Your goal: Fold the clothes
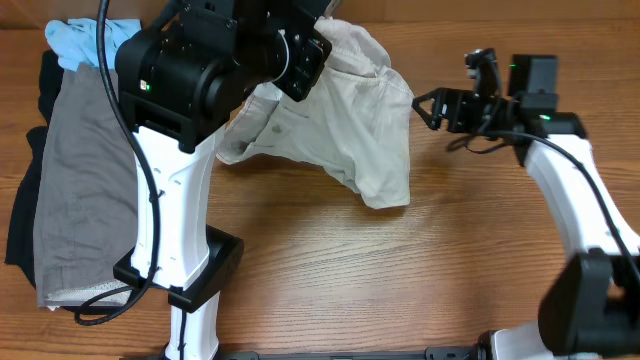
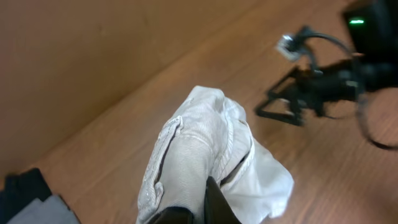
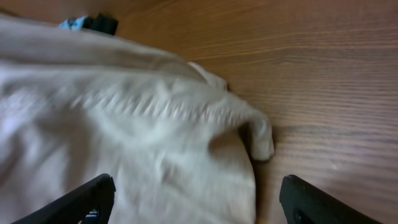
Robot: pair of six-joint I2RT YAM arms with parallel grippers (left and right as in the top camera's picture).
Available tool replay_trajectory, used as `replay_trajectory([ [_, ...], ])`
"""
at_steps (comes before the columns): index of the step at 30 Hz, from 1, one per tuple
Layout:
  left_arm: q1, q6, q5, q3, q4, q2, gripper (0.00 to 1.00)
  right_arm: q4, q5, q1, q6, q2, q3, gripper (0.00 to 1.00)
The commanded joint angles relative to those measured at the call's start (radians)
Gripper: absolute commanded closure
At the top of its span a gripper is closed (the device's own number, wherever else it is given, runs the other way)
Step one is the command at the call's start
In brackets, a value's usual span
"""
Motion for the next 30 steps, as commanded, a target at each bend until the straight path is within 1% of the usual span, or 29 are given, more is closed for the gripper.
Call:
replay_trajectory([
  [1, -0.001, -0.008, 0.037, 0.024, -0.018, -0.036, 0.96, 0.061, 0.031, 0.002, 0.149, 0.085, -0.009, 0.11],
  [4, -0.001, -0.034, 0.033, 0.024, -0.018, -0.053, 0.96, 0.087, 0.030, -0.007, 0.188, 0.132, -0.009, 0.11],
  [6, -0.001, -0.048, -0.009, 0.024, -0.018, -0.086, 0.96, 0.085, 0.031, -0.013, 0.199, 0.148, -0.009, 0.10],
  [9, -0.001, -0.074, -0.028, 0.024, -0.018, -0.127, 0.96, 0.089, 0.034, -0.022, 0.243, 0.151, -0.009, 0.10],
  [12, -0.001, -0.094, -0.027, 0.024, -0.018, -0.166, 0.96, 0.106, 0.034, -0.029, 0.340, 0.153, -0.009, 0.10],
  [16, -0.001, -0.124, -0.027, 0.024, -0.018, -0.198, 0.96, 0.142, 0.025, -0.027, 0.565, 0.168, -0.009, 0.10],
  [19, -0.001, -0.124, -0.026, 0.023, -0.018, -0.200, 0.96, 0.182, -0.037, -0.014, 0.647, 0.182, -0.009, 0.09],
  [23, -0.001, -0.124, -0.024, 0.011, -0.018, -0.200, 0.96, 0.233, -0.100, 0.011, 0.709, 0.199, -0.009, 0.09],
  [25, -0.001, -0.122, -0.026, 0.006, -0.018, -0.200, 0.96, 0.229, -0.152, 0.012, 0.735, 0.209, -0.009, 0.09],
  [30, -0.001, -0.122, -0.080, -0.032, -0.018, -0.200, 0.96, 0.142, -0.316, -0.017, 0.729, 0.217, -0.009, 0.05],
])
